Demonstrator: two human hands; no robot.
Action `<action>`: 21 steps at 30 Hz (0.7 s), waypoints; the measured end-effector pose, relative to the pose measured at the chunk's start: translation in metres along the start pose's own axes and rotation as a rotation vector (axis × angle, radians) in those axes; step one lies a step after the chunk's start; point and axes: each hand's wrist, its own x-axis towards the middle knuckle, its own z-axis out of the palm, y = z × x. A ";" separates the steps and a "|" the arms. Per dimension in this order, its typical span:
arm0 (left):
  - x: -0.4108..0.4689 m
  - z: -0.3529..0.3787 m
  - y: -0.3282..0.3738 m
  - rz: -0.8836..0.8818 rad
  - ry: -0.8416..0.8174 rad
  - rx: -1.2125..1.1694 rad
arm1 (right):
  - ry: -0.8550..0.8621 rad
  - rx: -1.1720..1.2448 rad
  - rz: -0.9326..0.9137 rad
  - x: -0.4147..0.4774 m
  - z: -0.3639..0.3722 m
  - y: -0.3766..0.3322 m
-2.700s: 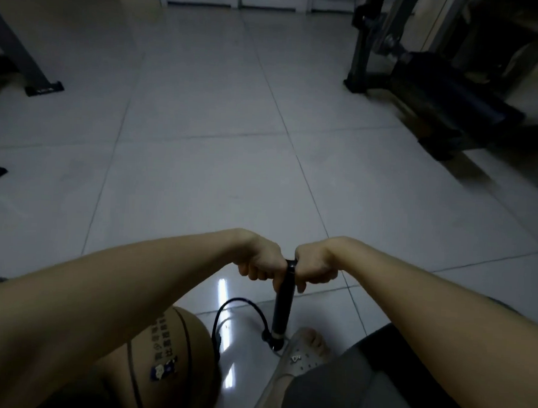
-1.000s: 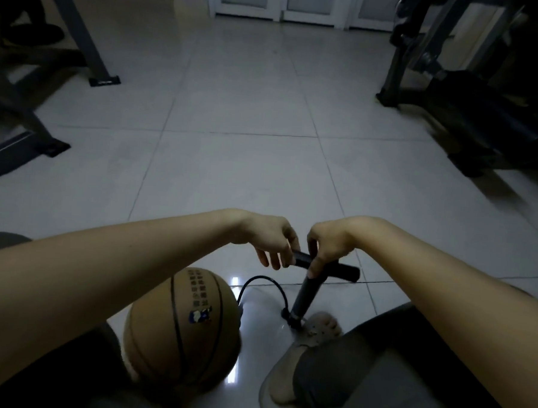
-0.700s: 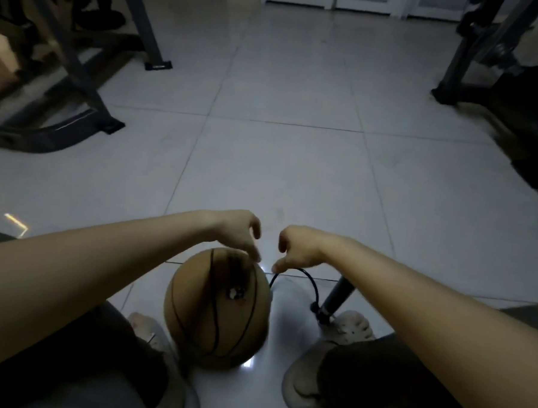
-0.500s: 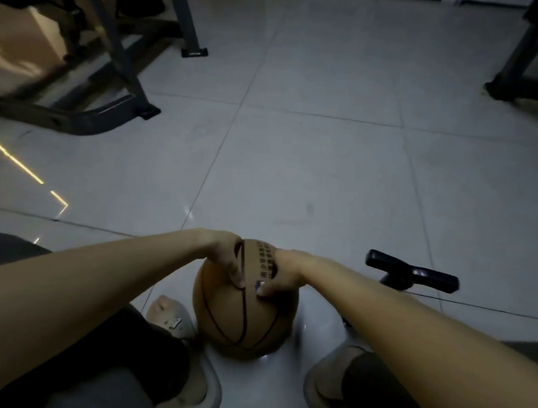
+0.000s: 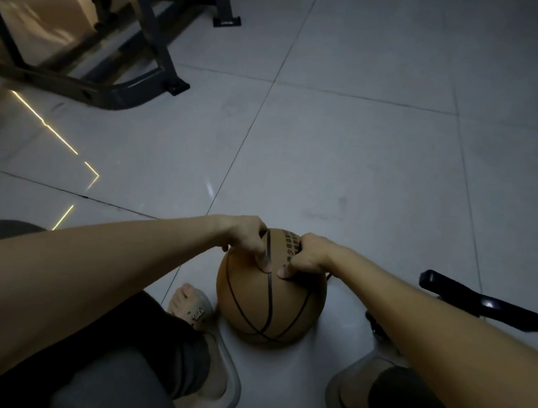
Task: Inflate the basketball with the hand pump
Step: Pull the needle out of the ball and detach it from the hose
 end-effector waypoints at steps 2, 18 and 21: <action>-0.001 0.003 0.002 0.008 0.002 0.019 | -0.021 -0.018 -0.005 -0.001 -0.001 0.000; -0.018 0.010 -0.023 -0.217 -0.150 -0.443 | -0.216 0.954 0.386 -0.029 0.033 0.034; -0.023 0.004 -0.016 -0.192 -0.075 -0.471 | -0.182 1.001 0.350 -0.034 0.031 0.016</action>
